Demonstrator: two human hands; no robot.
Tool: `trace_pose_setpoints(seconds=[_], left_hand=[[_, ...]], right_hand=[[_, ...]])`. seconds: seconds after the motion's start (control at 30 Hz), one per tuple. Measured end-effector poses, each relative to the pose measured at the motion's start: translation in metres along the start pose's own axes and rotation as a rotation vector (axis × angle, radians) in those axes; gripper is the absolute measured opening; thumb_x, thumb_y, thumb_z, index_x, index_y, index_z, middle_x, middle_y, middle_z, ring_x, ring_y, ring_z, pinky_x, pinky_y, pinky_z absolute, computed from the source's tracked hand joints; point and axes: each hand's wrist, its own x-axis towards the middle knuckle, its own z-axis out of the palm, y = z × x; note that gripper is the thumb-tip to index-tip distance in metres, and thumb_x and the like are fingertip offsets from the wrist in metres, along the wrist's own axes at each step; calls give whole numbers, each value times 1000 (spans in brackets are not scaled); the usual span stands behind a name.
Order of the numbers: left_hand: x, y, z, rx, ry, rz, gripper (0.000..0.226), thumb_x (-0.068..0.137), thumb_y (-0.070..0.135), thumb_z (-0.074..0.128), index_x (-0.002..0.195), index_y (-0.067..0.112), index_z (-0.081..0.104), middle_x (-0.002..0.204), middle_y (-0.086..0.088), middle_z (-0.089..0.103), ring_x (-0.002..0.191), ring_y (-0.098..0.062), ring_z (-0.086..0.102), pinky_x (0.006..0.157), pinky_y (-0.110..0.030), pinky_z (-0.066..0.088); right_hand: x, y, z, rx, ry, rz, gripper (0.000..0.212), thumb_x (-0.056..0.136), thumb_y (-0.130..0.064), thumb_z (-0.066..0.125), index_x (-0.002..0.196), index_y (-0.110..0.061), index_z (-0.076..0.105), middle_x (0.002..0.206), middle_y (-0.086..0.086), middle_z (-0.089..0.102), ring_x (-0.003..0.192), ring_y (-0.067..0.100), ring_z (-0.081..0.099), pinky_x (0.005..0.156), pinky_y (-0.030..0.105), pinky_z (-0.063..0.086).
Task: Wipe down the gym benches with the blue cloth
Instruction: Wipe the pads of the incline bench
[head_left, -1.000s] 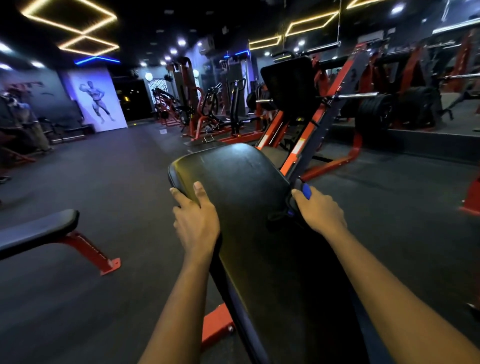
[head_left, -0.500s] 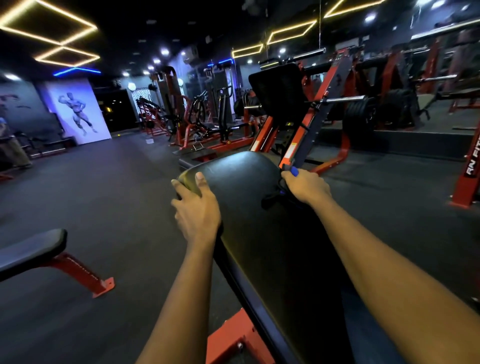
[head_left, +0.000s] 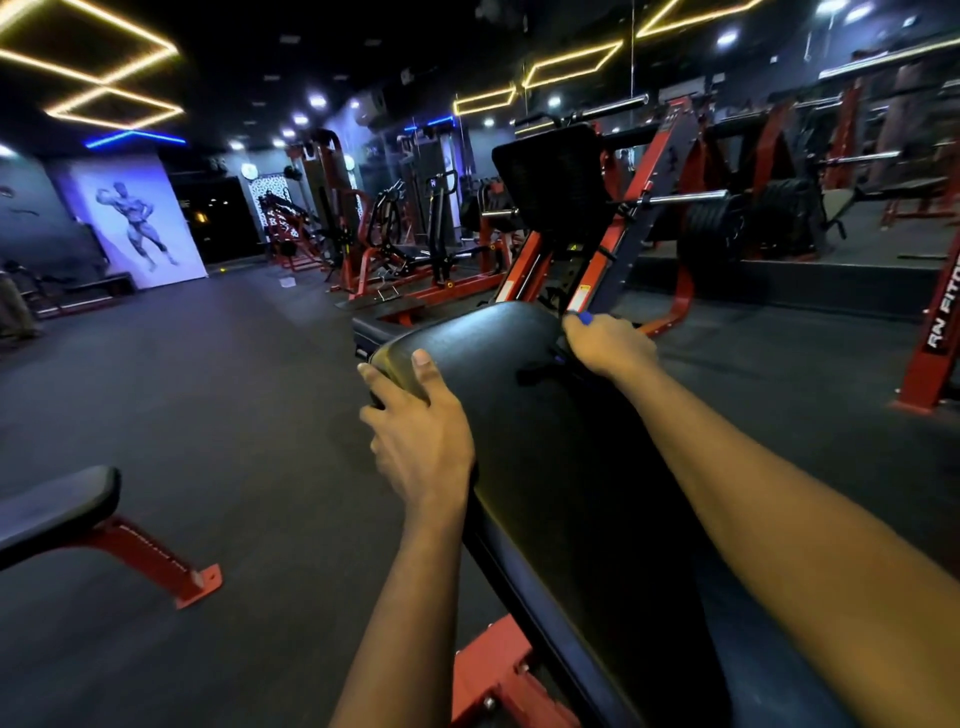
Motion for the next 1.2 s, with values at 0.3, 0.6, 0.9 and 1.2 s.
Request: trace_pose_setpoints(seconds=[0.3, 0.6, 0.9, 1.2], left_hand=[[5, -4, 0, -21, -20, 14, 75, 95, 67, 13, 156, 25, 1, 139, -18, 38, 120, -38, 47, 95, -47, 39], [3, -4, 0, -36, -5, 7, 74, 95, 66, 12, 156, 25, 1, 140, -17, 38, 118, -36, 49, 89, -45, 41], [2, -1, -4, -68, 0, -37, 69, 98, 63, 14, 156, 26, 4, 142, -16, 37, 119, -36, 49, 92, -46, 40], [3, -4, -4, -93, -24, -26, 70, 97, 64, 13, 156, 27, 2, 142, -14, 36, 116, -32, 51, 91, -44, 43]], right_hand=[[2, 21, 5, 30, -48, -124, 39, 95, -56, 36, 112, -27, 55, 127, 14, 60, 110, 38, 56, 86, 40, 42], [28, -33, 10, -20, -6, -115, 55, 95, -56, 29, 125, -22, 60, 134, 17, 57, 119, 38, 54, 95, 41, 41], [8, -95, 20, -147, -111, -686, 35, 95, -48, 47, 125, -36, 60, 129, -2, 61, 124, 23, 50, 103, 44, 32], [38, -86, 17, -90, -51, -216, 55, 91, -63, 36, 133, -33, 56, 138, 10, 56, 123, 33, 52, 95, 37, 39]])
